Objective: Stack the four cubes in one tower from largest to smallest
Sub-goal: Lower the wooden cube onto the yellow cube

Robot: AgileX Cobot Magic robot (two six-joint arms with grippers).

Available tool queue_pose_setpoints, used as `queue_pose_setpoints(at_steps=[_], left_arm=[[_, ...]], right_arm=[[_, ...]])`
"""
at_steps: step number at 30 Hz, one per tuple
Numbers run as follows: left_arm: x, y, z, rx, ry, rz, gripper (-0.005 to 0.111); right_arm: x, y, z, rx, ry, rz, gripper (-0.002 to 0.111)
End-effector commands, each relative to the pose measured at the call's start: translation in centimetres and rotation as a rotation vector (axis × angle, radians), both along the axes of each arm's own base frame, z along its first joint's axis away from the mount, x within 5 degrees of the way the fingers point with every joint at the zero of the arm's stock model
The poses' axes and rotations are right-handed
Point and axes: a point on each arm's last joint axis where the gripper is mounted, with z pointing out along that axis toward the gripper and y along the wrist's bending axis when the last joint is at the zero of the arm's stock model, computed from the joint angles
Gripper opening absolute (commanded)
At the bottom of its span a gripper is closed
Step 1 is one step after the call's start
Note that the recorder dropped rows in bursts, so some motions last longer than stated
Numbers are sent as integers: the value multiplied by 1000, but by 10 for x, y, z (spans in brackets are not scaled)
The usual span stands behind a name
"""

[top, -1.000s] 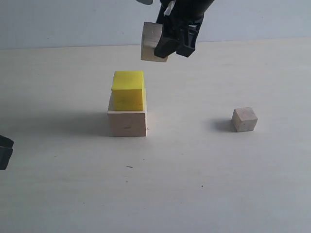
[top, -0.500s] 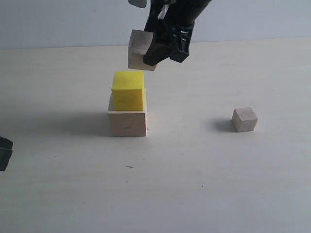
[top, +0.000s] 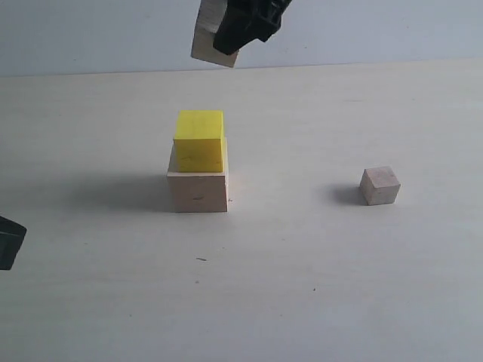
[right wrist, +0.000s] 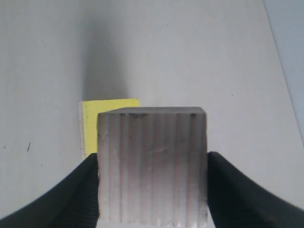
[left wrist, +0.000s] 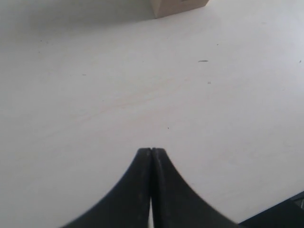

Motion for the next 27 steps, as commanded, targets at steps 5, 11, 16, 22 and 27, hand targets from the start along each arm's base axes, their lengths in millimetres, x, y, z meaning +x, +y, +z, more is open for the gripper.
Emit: queue_pose_setpoints(at_steps=[5, 11, 16, 22, 27], left_arm=[[-1, 0, -1, -13, 7, 2, 1], [-2, 0, -1, -20, 12, 3, 1], [-2, 0, -1, -20, 12, 3, 1], [-2, 0, -1, -19, 17, 3, 1], [-2, 0, -1, -19, 17, 3, 1]], right_arm=[[4, 5, -9, -3, 39, 12, 0], [10, 19, -35, -17, 80, 74, 0], [11, 31, -55, -51, 113, 96, 0], [11, 34, -61, -73, 128, 77, 0], [13, 31, -62, -104, 123, 52, 0]])
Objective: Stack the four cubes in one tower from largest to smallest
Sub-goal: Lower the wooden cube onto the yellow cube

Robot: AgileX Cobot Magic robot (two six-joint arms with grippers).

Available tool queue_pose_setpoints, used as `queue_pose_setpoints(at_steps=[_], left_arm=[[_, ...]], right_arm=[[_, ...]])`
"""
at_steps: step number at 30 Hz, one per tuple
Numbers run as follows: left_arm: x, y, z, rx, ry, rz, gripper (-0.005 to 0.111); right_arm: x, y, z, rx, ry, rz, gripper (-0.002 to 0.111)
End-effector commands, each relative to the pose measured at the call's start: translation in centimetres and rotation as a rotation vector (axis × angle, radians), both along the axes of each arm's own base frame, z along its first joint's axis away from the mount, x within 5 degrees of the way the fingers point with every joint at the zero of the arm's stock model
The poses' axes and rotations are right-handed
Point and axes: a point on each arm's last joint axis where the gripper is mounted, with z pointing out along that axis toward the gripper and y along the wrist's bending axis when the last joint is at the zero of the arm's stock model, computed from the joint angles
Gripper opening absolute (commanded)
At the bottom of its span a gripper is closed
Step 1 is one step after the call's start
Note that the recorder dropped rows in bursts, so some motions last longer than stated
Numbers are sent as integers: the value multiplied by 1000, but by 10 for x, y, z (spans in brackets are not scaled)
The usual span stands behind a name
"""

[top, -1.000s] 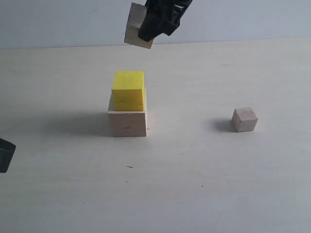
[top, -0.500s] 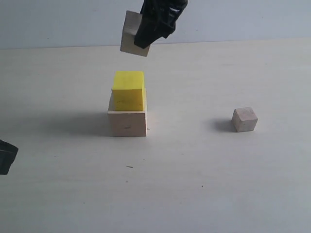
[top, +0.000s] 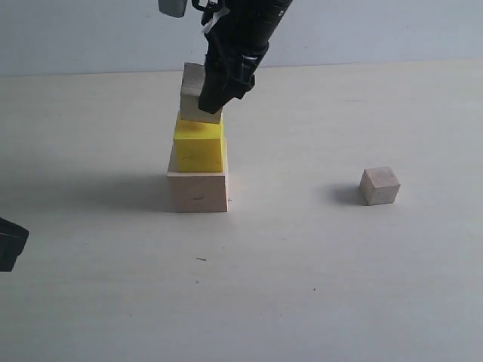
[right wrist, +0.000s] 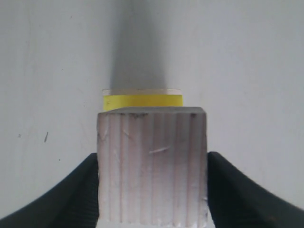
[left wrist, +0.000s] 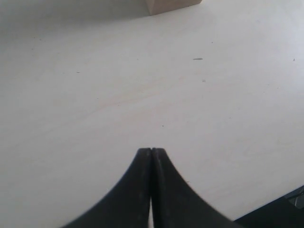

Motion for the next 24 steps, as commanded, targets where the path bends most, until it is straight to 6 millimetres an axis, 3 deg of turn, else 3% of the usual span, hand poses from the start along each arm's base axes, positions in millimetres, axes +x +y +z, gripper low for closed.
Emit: queue_pose_setpoints(at_steps=[1, 24], left_arm=[[-1, 1, -1, -6, 7, 4, 1], [-1, 0, -1, 0, -5, -17, 1]], right_arm=[[0, 0, 4, -7, -7, -24, 0], [-9, 8, 9, -1, 6, -46, 0]])
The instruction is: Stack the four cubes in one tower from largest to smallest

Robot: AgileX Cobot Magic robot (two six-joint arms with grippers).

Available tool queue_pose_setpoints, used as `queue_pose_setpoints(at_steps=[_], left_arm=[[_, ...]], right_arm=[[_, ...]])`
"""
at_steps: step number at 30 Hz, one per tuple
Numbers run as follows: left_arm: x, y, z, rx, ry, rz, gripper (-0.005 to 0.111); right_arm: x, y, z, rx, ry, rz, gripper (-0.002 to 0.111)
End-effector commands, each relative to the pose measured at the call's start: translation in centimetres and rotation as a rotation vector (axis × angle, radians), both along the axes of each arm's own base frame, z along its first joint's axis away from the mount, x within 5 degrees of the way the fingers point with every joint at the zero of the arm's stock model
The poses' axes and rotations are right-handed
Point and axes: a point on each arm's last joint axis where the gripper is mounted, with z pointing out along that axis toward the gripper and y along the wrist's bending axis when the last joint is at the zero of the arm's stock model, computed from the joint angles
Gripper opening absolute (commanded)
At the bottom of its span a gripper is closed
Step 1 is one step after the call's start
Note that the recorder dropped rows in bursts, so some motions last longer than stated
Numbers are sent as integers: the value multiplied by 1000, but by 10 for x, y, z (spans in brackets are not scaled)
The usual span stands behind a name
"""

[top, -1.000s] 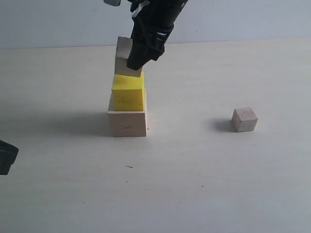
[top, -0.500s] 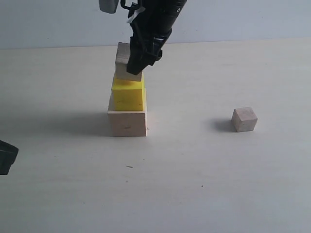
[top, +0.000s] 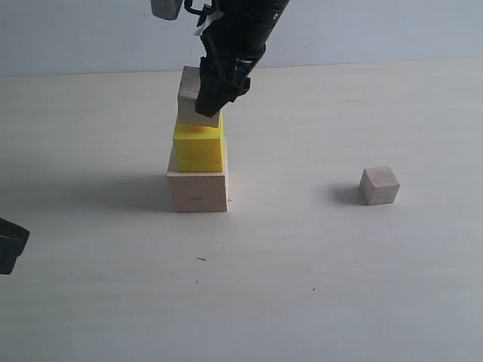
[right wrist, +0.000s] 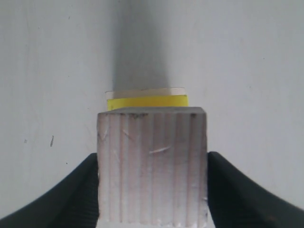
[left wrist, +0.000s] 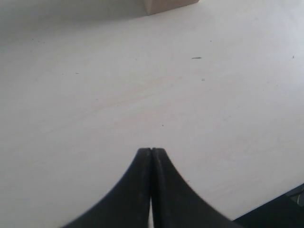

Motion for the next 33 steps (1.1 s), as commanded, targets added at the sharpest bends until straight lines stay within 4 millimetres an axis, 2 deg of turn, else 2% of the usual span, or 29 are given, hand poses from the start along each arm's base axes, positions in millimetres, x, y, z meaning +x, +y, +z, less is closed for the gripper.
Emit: queue_pose_setpoints(at_steps=[1, 6, 13, 20, 27, 33], left_arm=[[-1, 1, -1, -5, -1, -2, 1], [-1, 1, -1, -5, -1, -2, 1], [-1, 1, -1, -5, -1, -2, 1], [-1, 1, -1, -4, 1, -1, 1], [-1, 1, -1, -3, 0, -3, 1], [-1, 1, -1, 4, -8, -17, 1]], right_arm=[[-4, 2, 9, 14, -17, 1, 0], [-10, 8, 11, 12, -23, 19, 0], [-9, 6, 12, -8, -40, 18, 0], [-11, 4, 1, -32, -23, 51, 0], [-12, 5, 1, -25, -30, 77, 0], [-15, 2, 14, -20, -77, 114, 0]])
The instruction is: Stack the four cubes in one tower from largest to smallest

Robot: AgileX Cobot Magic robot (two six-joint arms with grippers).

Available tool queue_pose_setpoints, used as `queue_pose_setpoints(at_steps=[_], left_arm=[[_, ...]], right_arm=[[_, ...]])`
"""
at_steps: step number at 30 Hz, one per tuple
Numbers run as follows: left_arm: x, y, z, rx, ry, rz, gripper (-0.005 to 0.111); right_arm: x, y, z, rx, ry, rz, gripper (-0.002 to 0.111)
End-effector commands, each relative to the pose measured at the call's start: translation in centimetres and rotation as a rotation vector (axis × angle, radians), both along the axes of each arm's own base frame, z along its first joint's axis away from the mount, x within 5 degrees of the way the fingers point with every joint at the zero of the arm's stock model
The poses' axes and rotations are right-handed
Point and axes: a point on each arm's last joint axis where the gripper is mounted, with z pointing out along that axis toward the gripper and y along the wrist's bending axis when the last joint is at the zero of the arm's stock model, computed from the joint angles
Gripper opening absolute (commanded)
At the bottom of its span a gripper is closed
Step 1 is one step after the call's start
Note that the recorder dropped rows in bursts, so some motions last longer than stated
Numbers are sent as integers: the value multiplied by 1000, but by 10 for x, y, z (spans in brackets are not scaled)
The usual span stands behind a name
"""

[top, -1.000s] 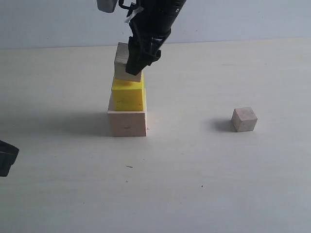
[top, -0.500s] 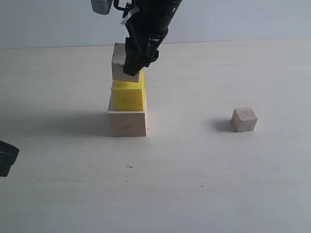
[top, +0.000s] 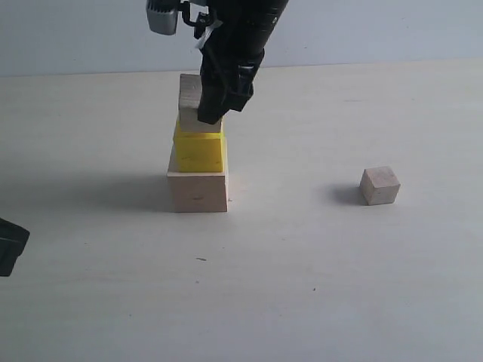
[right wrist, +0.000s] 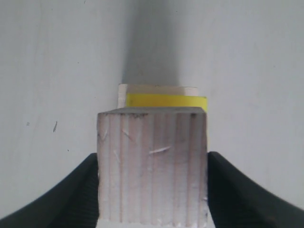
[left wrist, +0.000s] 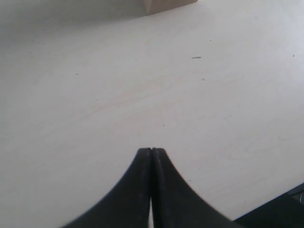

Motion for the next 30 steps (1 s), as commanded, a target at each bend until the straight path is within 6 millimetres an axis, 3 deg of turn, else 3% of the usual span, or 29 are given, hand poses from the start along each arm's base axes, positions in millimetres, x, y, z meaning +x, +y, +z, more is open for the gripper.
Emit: queue_pose_setpoints(at_steps=[1, 30], left_arm=[[-1, 1, -1, -1, -4, -5, 1], [-3, -1, 0, -32, 21, 1, 1]], right_arm=[[-4, -3, 14, 21, -33, 11, 0], [-1, 3, 5, 52, -17, 25, 0]])
